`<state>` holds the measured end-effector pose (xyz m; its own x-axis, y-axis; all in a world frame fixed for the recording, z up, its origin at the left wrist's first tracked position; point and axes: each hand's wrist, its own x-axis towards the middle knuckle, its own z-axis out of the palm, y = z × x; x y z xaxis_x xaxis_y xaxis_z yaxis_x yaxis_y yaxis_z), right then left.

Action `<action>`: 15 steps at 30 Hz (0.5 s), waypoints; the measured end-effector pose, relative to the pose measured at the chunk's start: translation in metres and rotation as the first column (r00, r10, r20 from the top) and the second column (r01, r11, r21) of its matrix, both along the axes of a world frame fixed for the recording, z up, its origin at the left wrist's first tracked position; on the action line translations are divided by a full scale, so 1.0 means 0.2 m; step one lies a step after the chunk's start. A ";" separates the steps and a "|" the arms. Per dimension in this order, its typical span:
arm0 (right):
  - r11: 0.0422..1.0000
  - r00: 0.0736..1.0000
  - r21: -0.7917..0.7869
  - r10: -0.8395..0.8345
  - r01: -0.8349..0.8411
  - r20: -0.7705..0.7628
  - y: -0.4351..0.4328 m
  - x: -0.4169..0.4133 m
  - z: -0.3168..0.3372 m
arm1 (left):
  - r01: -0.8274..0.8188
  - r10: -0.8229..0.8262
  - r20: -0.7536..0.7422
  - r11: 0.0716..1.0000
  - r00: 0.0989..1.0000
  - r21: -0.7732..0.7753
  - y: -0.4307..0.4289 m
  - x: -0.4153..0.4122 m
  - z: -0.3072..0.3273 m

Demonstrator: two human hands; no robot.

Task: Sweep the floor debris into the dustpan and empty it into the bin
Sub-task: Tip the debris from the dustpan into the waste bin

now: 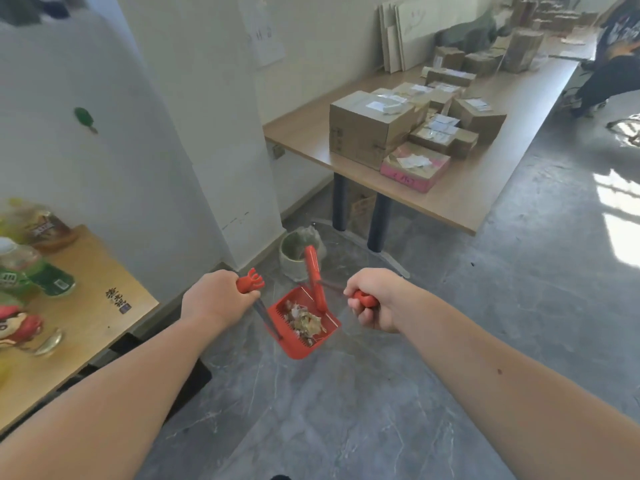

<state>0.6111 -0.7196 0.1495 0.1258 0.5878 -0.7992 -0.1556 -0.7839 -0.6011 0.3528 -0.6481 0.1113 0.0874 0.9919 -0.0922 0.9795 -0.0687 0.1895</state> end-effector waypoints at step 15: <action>0.996 0.998 0.082 0.038 -0.042 0.050 1.21 0.29 0.16 | -0.035 0.044 -0.059 0.989 0.997 0.144 1.04 0.18 0.09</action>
